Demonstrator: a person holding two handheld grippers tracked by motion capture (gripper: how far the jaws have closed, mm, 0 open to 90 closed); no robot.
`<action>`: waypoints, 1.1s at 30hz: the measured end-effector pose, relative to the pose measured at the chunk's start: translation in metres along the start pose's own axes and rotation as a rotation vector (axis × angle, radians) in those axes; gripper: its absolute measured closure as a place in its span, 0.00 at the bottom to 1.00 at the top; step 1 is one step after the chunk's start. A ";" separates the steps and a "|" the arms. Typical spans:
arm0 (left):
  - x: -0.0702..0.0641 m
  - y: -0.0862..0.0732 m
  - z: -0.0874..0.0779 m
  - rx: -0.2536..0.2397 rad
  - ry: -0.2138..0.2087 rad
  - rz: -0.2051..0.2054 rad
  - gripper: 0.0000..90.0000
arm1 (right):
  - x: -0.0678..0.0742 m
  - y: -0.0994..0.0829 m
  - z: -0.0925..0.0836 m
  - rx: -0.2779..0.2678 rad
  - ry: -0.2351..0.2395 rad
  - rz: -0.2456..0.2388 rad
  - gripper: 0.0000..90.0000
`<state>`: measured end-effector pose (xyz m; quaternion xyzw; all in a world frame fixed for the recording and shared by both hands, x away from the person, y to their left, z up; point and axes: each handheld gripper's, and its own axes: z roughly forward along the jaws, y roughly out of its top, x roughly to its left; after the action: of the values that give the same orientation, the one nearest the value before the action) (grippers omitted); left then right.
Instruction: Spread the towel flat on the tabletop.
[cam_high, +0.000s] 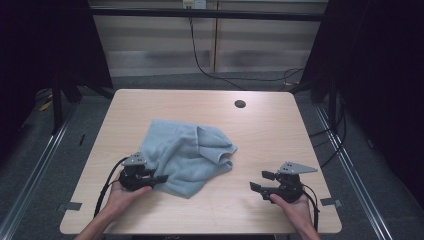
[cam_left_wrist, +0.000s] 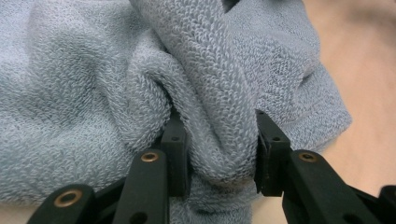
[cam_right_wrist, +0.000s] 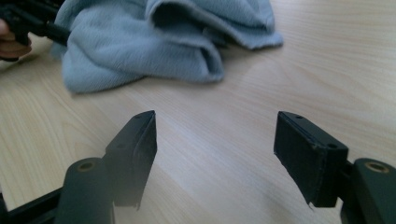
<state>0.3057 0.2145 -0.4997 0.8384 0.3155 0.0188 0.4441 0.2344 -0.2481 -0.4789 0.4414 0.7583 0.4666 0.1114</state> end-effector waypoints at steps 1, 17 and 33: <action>-0.007 -0.004 -0.003 0.008 -0.013 0.017 0.70 | 0.001 0.001 0.000 -0.001 0.001 -0.001 0.35; -0.033 0.019 -0.023 -0.088 -0.072 0.068 0.53 | 0.037 0.060 0.052 0.000 0.154 -0.098 0.53; 0.002 0.014 0.009 -0.028 0.008 0.010 0.72 | 0.014 0.048 0.112 0.136 0.095 -0.099 0.44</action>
<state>0.3172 0.2032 -0.4946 0.8334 0.3129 0.0289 0.4546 0.3183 -0.1603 -0.4976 0.3872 0.8137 0.4282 0.0682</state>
